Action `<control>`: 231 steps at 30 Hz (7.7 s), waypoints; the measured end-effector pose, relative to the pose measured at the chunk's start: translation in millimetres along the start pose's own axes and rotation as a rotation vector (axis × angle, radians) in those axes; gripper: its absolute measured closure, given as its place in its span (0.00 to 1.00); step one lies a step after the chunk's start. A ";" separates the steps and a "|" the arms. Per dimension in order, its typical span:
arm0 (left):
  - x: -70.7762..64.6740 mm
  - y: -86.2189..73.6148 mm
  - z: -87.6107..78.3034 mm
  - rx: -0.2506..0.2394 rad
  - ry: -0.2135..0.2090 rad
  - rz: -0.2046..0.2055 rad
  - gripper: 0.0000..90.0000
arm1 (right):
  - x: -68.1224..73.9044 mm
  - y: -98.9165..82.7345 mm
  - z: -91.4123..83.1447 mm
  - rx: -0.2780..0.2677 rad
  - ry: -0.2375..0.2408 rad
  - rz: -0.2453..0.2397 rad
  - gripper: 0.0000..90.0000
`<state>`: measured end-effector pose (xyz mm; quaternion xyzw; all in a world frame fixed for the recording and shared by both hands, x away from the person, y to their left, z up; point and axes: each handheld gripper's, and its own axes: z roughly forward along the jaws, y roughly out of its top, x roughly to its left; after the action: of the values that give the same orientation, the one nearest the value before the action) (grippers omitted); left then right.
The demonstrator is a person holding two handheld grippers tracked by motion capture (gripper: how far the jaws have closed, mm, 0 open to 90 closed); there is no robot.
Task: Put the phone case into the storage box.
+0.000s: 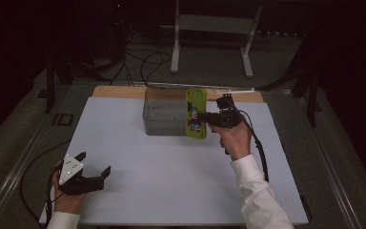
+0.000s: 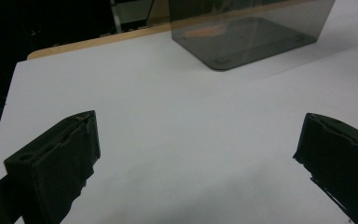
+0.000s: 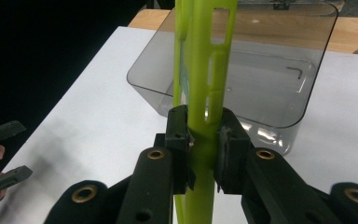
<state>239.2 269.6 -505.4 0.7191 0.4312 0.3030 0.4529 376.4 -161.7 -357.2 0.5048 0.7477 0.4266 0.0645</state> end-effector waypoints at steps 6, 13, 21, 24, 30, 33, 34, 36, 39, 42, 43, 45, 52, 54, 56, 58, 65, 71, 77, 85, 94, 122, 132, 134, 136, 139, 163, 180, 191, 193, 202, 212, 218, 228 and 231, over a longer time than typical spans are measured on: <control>-0.8 -0.1 0.0 -0.003 0.000 -0.002 0.00 | -2.4 7.0 3.3 0.031 0.001 -0.003 0.87; -0.9 -0.3 -0.1 -0.003 0.001 -0.002 0.00 | -5.7 11.4 8.9 0.048 -0.005 0.003 0.87; -0.2 -0.8 -0.8 -0.005 0.005 -0.007 0.00 | -9.0 18.8 13.2 0.060 -0.016 0.006 0.87; -0.7 -1.1 -0.3 -0.003 0.005 -0.006 0.00 | -11.2 20.7 15.6 0.074 -0.019 0.008 0.87; -1.1 -1.3 0.1 -0.004 0.005 -0.007 0.00 | -13.6 24.0 19.6 0.096 -0.027 0.009 0.87; -1.0 -1.3 0.0 -0.003 0.005 -0.007 0.00 | -13.8 26.0 20.2 0.100 -0.032 0.009 0.87; -1.2 -1.4 0.1 -0.004 0.005 -0.008 0.00 | -13.8 27.7 20.4 0.102 -0.033 0.010 0.86; -1.1 -1.4 -0.1 -0.004 0.005 -0.007 0.00 | -14.3 30.9 20.6 0.105 -0.037 0.012 0.87; -1.1 -1.5 -0.2 -0.004 0.004 -0.007 0.00 | -15.7 33.4 21.5 0.111 -0.044 0.012 0.86; -1.0 -1.4 -0.4 -0.006 0.007 -0.008 0.00 | -17.8 37.5 21.9 0.114 -0.053 0.018 0.86; -0.9 -1.4 -0.5 -0.007 0.007 -0.007 0.00 | -18.3 38.6 21.6 0.115 -0.052 0.023 0.86; -0.7 -1.4 -0.8 -0.008 0.007 -0.006 0.00 | -19.1 40.2 20.9 0.112 -0.054 0.025 0.86; -1.0 -1.5 -0.5 -0.009 0.010 -0.006 0.00 | -24.7 44.7 19.6 0.112 -0.054 0.045 0.86; -1.0 -1.5 -0.3 -0.009 0.011 -0.007 0.00 | -26.1 45.4 19.6 0.112 -0.052 0.050 0.86; -1.1 -1.6 -0.2 -0.009 0.010 -0.007 0.00 | -29.3 47.4 20.1 0.108 -0.045 0.070 0.86; -1.1 -1.6 -0.1 -0.008 0.011 -0.007 0.00 | -31.0 48.9 21.0 0.110 -0.055 0.075 0.86; -1.1 -1.7 0.0 -0.008 0.010 -0.007 0.00 | -33.2 55.7 23.2 0.114 -0.075 0.085 0.86; -1.0 -1.6 -0.4 -0.010 0.008 -0.006 0.00 | -36.0 60.0 24.9 0.113 -0.089 0.100 0.86; -1.3 -1.6 -0.2 -0.009 0.009 -0.005 0.00 | -39.5 63.1 28.0 0.124 -0.106 0.112 0.86; -1.4 -1.6 -0.1 -0.009 0.006 -0.005 0.00 | -42.5 67.0 33.5 0.136 -0.123 0.123 0.86; -1.8 -1.6 0.1 -0.011 0.003 -0.003 0.00 | -46.1 70.2 39.8 0.144 -0.140 0.144 0.86; -1.7 -1.6 -0.7 -0.014 0.005 -0.004 0.00 | -45.8 83.9 57.5 0.167 -0.229 0.138 0.86; -1.9 -1.7 0.0 -0.012 0.003 -0.001 0.00 | -46.6 84.9 66.5 0.187 -0.237 0.141 0.86; -1.9 -1.7 -0.1 -0.012 0.003 -0.001 0.00 | -46.7 84.9 68.1 0.191 -0.240 0.139 0.86; -1.6 -1.7 -0.2 -0.012 0.004 0.000 0.00 | -46.6 85.1 70.0 0.194 -0.240 0.143 0.86; -1.8 -1.7 -0.2 -0.015 0.004 -0.001 0.00 | -46.2 85.1 73.6 0.199 -0.245 0.145 0.86; -1.0 -1.6 -1.3 -0.017 0.004 -0.003 0.00 | -46.5 82.1 96.3 0.237 -0.268 0.163 0.86; -0.4 -1.6 -1.5 -0.017 0.004 0.000 0.00 | -49.2 79.2 109.1 0.266 -0.286 0.168 0.86; -0.6 -1.6 -1.3 -0.018 0.003 -0.004 0.00 | -50.9 77.7 115.8 0.282 -0.294 0.171 0.86; -0.6 -1.7 -1.1 -0.018 0.003 -0.005 0.00 | -51.0 77.5 116.7 0.284 -0.295 0.169 0.86; -0.5 -1.7 -1.2 -0.019 0.003 -0.004 0.00 | -54.0 75.3 122.3 0.301 -0.311 0.171 0.86; -0.3 -1.8 -1.2 -0.019 0.003 -0.004 0.00 | -55.2 72.8 131.3 0.324 -0.325 0.175 0.86; -0.2 -1.8 -1.0 -0.018 0.003 -0.003 0.00 | -57.1 71.5 133.7 0.330 -0.328 0.182 0.86; -0.4 -1.8 -1.0 -0.019 0.001 -0.004 0.00 | -57.7 67.8 144.4 0.356 -0.348 0.190 0.86; 0.2 -1.8 -1.2 -0.019 0.002 -0.005 0.00 | -58.6 66.9 147.2 0.362 -0.354 0.189 0.86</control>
<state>237.7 270.6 -506.6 0.7134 0.4303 0.3067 0.4602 529.0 -116.4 -422.2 0.6425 0.7383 0.1953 0.0628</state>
